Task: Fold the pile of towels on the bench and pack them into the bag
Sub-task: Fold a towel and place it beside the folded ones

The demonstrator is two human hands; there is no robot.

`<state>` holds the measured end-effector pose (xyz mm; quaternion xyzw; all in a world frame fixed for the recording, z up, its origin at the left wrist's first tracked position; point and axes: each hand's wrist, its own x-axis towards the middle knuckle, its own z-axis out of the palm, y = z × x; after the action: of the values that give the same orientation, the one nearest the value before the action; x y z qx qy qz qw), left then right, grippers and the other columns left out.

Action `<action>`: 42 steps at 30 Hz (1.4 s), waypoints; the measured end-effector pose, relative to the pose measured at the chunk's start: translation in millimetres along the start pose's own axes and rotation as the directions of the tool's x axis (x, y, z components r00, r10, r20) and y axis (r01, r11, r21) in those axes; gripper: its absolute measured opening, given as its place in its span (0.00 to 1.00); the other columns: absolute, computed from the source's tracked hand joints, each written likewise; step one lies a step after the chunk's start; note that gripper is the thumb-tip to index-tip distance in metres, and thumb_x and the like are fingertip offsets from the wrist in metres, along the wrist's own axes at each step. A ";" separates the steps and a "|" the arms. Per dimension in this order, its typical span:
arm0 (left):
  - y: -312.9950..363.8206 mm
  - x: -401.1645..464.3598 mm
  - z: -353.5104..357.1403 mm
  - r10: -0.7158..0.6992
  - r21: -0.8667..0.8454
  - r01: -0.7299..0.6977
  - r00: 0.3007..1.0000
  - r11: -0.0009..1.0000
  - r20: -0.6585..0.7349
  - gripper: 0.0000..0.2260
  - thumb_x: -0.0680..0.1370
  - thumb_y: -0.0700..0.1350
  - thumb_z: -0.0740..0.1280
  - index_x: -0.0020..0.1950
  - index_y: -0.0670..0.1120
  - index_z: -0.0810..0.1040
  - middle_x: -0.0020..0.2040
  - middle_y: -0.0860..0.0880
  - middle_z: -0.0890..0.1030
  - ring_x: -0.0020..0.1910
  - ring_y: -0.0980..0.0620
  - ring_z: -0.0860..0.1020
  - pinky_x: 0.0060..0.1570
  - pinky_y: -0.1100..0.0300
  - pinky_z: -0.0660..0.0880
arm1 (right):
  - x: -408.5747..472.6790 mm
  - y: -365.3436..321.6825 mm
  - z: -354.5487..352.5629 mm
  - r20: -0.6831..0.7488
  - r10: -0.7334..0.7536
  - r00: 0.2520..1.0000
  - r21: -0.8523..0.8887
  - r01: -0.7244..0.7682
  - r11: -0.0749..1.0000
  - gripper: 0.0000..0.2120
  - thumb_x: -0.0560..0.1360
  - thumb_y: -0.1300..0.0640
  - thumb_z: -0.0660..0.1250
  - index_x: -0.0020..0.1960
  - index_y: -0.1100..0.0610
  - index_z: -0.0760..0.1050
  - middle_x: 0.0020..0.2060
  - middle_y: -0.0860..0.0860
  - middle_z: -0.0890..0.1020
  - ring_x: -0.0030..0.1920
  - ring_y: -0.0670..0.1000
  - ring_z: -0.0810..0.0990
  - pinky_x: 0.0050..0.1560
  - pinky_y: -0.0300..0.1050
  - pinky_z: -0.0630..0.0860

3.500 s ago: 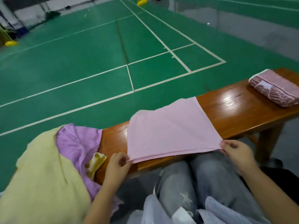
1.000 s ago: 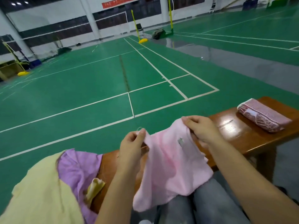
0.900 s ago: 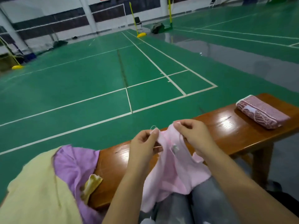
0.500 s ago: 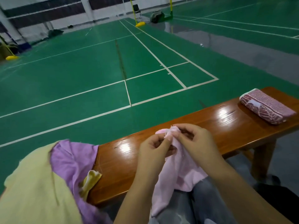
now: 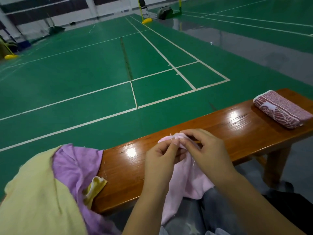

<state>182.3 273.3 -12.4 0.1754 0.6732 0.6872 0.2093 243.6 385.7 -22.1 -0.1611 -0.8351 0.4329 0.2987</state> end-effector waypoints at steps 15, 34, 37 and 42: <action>5.3 -3.1 4.3 -0.050 -0.045 0.054 0.995 0.998 0.085 0.13 0.82 0.46 0.60 0.53 0.45 0.84 0.48 0.46 0.85 0.51 0.50 0.83 0.53 0.54 0.80 | 4.0 -2.1 -4.1 0.141 0.069 0.988 0.023 -0.073 0.997 0.14 0.76 0.56 0.68 0.60 0.51 0.75 0.53 0.44 0.80 0.53 0.42 0.78 0.53 0.31 0.75; -30.3 61.5 -64.2 -0.160 0.185 0.101 0.926 0.977 0.341 0.22 0.69 0.37 0.74 0.61 0.47 0.76 0.56 0.48 0.83 0.58 0.47 0.80 0.52 0.59 0.78 | 32.4 -13.3 -53.8 0.277 -0.010 0.961 0.544 -0.148 0.826 0.11 0.70 0.56 0.67 0.52 0.55 0.77 0.44 0.46 0.85 0.47 0.43 0.82 0.46 0.34 0.76; -15.7 63.2 -69.9 -0.091 0.122 0.060 0.958 0.991 0.273 0.16 0.66 0.37 0.77 0.51 0.44 0.80 0.45 0.48 0.84 0.48 0.49 0.81 0.45 0.62 0.78 | 43.3 -10.2 -65.3 0.192 0.050 0.980 0.553 -0.150 0.820 0.07 0.72 0.60 0.66 0.50 0.56 0.77 0.40 0.45 0.85 0.43 0.41 0.82 0.43 0.33 0.77; 38.4 62.5 -73.0 0.150 -0.065 -0.136 0.938 0.989 0.311 0.11 0.62 0.38 0.74 0.39 0.45 0.74 0.34 0.51 0.78 0.34 0.56 0.76 0.35 0.66 0.74 | 64.8 -21.1 -81.7 0.059 0.066 0.996 0.496 -0.087 0.864 0.07 0.76 0.65 0.65 0.50 0.55 0.77 0.39 0.44 0.85 0.41 0.42 0.81 0.44 0.35 0.79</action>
<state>88.9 243.7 21.1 0.3270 0.6020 0.6777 0.2673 245.6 459.1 55.1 -0.1029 -0.6939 0.6483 0.2961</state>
